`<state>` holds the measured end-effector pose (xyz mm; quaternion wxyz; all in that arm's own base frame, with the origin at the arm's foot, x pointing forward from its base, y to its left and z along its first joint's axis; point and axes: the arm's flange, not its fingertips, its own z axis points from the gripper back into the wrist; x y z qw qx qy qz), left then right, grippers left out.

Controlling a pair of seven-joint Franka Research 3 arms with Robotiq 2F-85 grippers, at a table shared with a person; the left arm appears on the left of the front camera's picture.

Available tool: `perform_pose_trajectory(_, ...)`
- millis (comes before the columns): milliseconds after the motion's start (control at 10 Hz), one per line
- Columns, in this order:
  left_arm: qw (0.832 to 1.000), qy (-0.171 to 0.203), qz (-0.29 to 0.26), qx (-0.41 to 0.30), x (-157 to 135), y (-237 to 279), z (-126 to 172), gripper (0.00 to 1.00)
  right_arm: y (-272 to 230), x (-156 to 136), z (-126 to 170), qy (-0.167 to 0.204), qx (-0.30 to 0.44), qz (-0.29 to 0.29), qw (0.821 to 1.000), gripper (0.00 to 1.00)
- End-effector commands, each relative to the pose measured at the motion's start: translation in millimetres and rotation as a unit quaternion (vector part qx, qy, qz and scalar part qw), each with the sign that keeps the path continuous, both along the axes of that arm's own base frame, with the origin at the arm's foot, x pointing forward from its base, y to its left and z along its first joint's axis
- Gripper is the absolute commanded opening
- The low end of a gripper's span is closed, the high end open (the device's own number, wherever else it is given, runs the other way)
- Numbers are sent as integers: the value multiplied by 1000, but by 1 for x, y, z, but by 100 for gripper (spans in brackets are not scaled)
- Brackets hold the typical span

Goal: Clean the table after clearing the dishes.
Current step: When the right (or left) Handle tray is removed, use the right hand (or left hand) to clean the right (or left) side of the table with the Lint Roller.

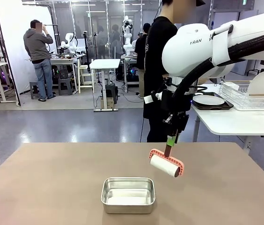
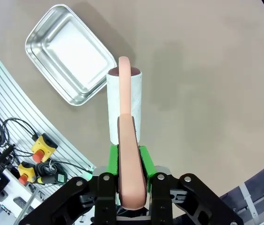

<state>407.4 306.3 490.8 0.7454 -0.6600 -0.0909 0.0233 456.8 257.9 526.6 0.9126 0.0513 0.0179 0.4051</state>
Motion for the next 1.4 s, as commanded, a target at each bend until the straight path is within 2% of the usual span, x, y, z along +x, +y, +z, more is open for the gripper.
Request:
perform_pose_trajectory(0,1000,0,3,1,-2,1,1,100,2,1,4,-1,-8,4,1000,0)
perform_pose_trajectory(100,1000,0,3,1,-2,1,1,100,0,0,0,0,0,0,1000,22)
perform_pose_trajectory(200,1000,0,3,1,-2,1,1,100,-13,27,-6,7,11,-117,993,22)
perform_pose_trajectory(300,1000,0,3,1,-2,1,1,100,-29,44,-12,5,33,-245,969,22)
perform_pose_trajectory(400,1000,0,3,1,-2,1,1,100,-46,55,-16,11,57,-334,941,22)
perform_pose_trajectory(600,1000,0,3,1,-2,1,1,100,-64,65,-26,28,83,-436,896,22)
perform_pose_trajectory(800,1000,0,3,1,-2,1,1,100,-78,77,-39,95,117,-485,862,22)
perform_pose_trajectory(900,1000,0,3,1,-2,1,1,100,-94,83,-52,109,139,-510,842,22)
perform_pose_trajectory(1100,1000,0,3,1,-2,1,1,100,-127,90,-72,119,170,-513,833,22)
perform_pose_trajectory(1300,1000,0,3,1,-2,1,1,100,-149,100,-92,154,203,-482,838,22)
